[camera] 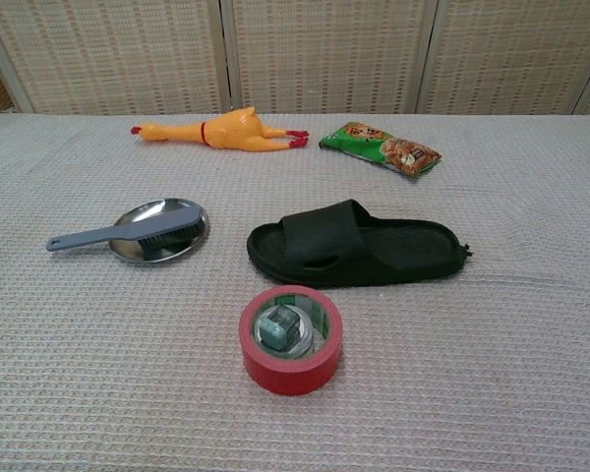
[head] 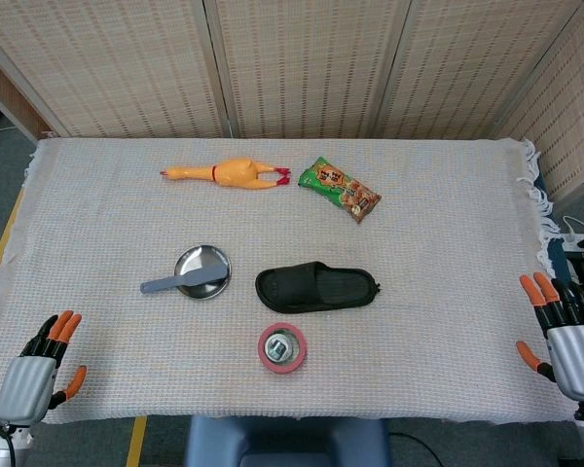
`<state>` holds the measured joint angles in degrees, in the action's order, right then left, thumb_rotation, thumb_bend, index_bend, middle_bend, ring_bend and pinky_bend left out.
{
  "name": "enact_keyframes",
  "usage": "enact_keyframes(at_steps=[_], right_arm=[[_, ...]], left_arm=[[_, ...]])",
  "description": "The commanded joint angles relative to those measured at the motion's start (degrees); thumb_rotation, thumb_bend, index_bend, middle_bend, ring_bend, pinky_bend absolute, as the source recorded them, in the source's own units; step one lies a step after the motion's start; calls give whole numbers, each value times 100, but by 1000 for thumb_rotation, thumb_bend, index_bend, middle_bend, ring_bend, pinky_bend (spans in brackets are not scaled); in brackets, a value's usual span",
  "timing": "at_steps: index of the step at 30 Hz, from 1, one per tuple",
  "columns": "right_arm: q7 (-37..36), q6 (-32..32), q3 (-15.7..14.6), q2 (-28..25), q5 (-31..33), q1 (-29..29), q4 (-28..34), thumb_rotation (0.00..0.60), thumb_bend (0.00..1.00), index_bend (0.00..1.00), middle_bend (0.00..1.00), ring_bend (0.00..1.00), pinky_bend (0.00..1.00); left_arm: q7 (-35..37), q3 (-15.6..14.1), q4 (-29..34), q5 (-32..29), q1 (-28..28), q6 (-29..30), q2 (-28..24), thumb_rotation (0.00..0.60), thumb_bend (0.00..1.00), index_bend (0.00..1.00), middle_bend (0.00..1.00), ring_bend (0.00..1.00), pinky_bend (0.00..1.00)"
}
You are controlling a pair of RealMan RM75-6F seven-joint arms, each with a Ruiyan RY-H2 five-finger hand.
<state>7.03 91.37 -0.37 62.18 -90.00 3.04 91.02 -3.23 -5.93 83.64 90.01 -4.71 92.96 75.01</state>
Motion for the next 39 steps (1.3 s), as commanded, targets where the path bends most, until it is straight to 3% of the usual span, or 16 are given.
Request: enact_keyframes(at_steps=[1,5,10,15,21,30,39], right_arm=[[33,-43,14,20,-11,15,4,600,154,0,0,0,0],[92,-133,43,53,-7,42,14,600,154,0,0,0,0],[155,-310,71,96,42,95,1,600,154,0,0,0,0],[184,-514,116,135,144,165,-38,600,153,0,0,0,0],[173,-736,148,143,287,219,-69,600,154,0,0,0,0],[88,-831,173,91,359,226,-80,600,154,0,0,0,0],[-71,-916,134,0,327,223,-42,600,154,0,0,0,0]], left_arm=[[120,89,-40,102,-12,53,108,600,410,0,3,321,597],[159,324,-114,185,-309,-253,395,600,404,0,94,564,891],[-421,790,154,-419,-1032,-1569,658,600,395,5,113,691,999],[-1121,1391,16,-1237,-1657,-2441,1117,600,394,33,107,727,1000],[-1606,1889,-351,-1812,-2184,-2752,1744,600,390,63,153,772,1000],[-2217,2107,-1211,-2414,-2802,-3213,2528,600,389,125,208,809,1000],[-2428,2083,-1717,-2479,-3124,-3267,2900,600,383,171,261,809,1000]])
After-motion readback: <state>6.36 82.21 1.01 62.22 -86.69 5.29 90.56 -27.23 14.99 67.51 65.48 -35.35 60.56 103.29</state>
